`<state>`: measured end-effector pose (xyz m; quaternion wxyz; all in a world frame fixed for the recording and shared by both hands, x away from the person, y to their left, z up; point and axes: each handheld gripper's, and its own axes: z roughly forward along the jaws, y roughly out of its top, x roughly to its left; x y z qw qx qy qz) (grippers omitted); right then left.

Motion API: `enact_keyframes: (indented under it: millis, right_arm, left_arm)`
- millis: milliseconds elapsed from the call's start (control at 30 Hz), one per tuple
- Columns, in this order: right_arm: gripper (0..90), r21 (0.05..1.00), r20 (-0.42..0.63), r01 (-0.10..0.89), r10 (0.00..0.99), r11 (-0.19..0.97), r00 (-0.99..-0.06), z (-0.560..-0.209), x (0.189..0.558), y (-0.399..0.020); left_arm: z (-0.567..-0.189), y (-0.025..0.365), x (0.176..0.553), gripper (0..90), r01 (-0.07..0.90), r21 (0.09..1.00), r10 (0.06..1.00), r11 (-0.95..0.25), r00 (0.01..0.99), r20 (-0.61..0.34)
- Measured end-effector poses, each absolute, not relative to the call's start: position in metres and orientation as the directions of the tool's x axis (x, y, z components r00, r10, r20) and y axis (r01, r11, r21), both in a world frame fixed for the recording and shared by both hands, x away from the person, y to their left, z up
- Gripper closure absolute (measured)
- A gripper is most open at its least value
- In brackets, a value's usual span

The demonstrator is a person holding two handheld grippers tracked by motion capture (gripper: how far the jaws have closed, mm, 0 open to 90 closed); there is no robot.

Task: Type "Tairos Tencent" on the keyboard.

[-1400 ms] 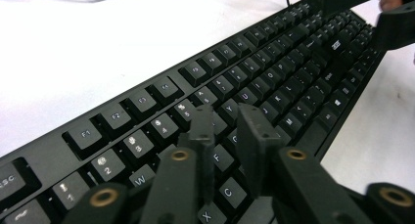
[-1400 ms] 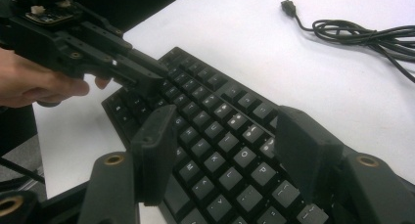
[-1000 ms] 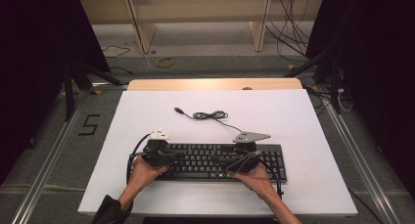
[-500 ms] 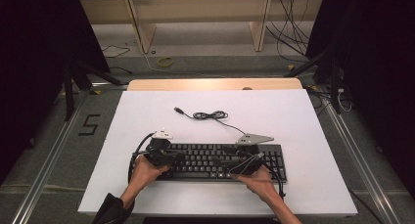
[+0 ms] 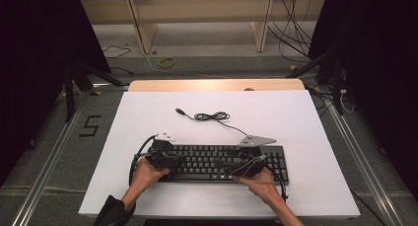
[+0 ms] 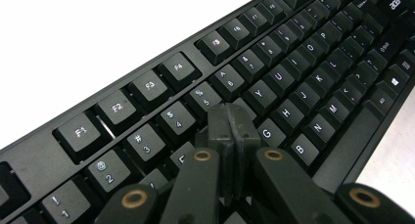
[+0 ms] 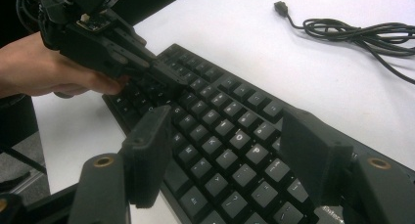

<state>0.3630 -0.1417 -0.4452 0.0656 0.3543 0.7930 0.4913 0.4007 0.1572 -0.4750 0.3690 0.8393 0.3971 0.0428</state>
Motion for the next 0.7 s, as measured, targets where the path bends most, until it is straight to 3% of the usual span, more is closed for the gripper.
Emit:
enact_keyframes:
  millis: [333,700]
  right_arm:
    - [37.5,0.827,0.243,0.496,0.628,0.264,-0.739,-0.445,0.363,-0.142]
    - [37.4,0.826,0.244,0.497,0.627,0.266,-0.740,-0.446,0.364,-0.140]
  left_arm:
    - [-0.467,0.164,0.399,84.2,0.634,0.676,0.697,-0.376,0.674,-0.244]
    - [-0.460,0.169,0.394,64.3,0.629,0.704,0.669,-0.330,0.682,-0.296]
